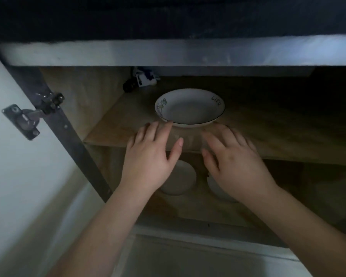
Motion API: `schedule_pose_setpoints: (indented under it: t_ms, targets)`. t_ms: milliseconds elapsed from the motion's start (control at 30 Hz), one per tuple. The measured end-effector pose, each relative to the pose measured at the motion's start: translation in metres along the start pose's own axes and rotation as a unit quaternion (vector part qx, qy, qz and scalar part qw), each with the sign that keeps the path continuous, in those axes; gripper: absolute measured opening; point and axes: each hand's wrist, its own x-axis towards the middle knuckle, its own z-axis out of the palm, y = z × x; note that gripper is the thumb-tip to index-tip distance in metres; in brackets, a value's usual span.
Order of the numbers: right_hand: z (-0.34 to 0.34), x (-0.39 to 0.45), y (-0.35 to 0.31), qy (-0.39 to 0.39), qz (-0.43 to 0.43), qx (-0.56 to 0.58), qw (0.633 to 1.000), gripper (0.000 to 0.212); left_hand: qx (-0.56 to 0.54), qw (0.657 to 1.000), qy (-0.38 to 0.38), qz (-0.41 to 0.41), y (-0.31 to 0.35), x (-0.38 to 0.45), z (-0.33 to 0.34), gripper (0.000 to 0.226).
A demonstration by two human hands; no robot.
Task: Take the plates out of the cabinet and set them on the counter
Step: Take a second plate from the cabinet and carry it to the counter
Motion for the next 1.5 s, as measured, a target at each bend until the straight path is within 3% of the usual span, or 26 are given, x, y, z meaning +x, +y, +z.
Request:
schedule_pose_setpoints:
  t_ms: [333, 467, 600, 633, 733, 867, 967, 1033, 1133, 1267, 1400, 1500]
  targets:
    - [0.003, 0.058, 0.011, 0.014, 0.075, 0.052, 0.996, 0.05, -0.09, 0.994, -0.025, -0.062, -0.017, 0.064, -0.009, 0.051]
    - [0.016, 0.095, 0.034, -0.035, 0.171, 0.12, 0.977, 0.053, -0.217, 0.963, -0.041, -0.153, -0.023, 0.097, 0.006, 0.061]
    - [0.02, 0.128, 0.054, -0.079, 0.24, 0.18, 0.95, 0.052, -0.226, 0.957, -0.035, -0.178, -0.027, 0.113, 0.02, 0.072]
    - [0.02, 0.133, 0.056, -0.094, 0.256, 0.196, 0.942, 0.047, -0.256, 0.942, -0.053, -0.209, -0.029, 0.117, 0.026, 0.069]
    - [0.017, 0.143, 0.057, -0.116, 0.304, 0.261, 0.909, 0.033, -0.404, 0.847, -0.114, -0.325, -0.031, 0.125, 0.032, 0.039]
    - [0.023, 0.146, 0.063, -0.136, 0.317, 0.274, 0.898, 0.019, -0.441, 0.833, -0.104, -0.318, -0.032, 0.128, 0.034, 0.02]
    - [0.029, 0.143, 0.069, -0.136, 0.328, 0.344, 0.869, 0.01, -0.508, 0.788, -0.101, -0.334, -0.027, 0.125, 0.031, 0.019]
    - [0.028, 0.14, 0.073, -0.131, 0.322, 0.361, 0.865, 0.009, -0.523, 0.776, -0.104, -0.338, -0.022, 0.122, 0.028, 0.011]
    - [0.022, 0.138, 0.074, -0.127, 0.311, 0.336, 0.88, 0.015, -0.539, 0.767, -0.107, -0.331, -0.024, 0.117, 0.031, 0.016]
    - [0.009, 0.13, 0.066, -0.13, 0.32, 0.391, 0.853, 0.004, -0.555, 0.755, -0.097, -0.335, -0.021, 0.106, 0.021, 0.027]
    - [-0.021, 0.114, 0.048, -0.121, 0.368, 0.466, 0.796, 0.006, -0.601, 0.686, -0.117, -0.393, -0.017, 0.09, -0.005, 0.031]
    - [-0.047, 0.099, 0.041, -0.206, 0.389, 0.42, 0.794, 0.019, -0.605, 0.658, -0.128, -0.429, -0.014, 0.073, -0.028, 0.036]
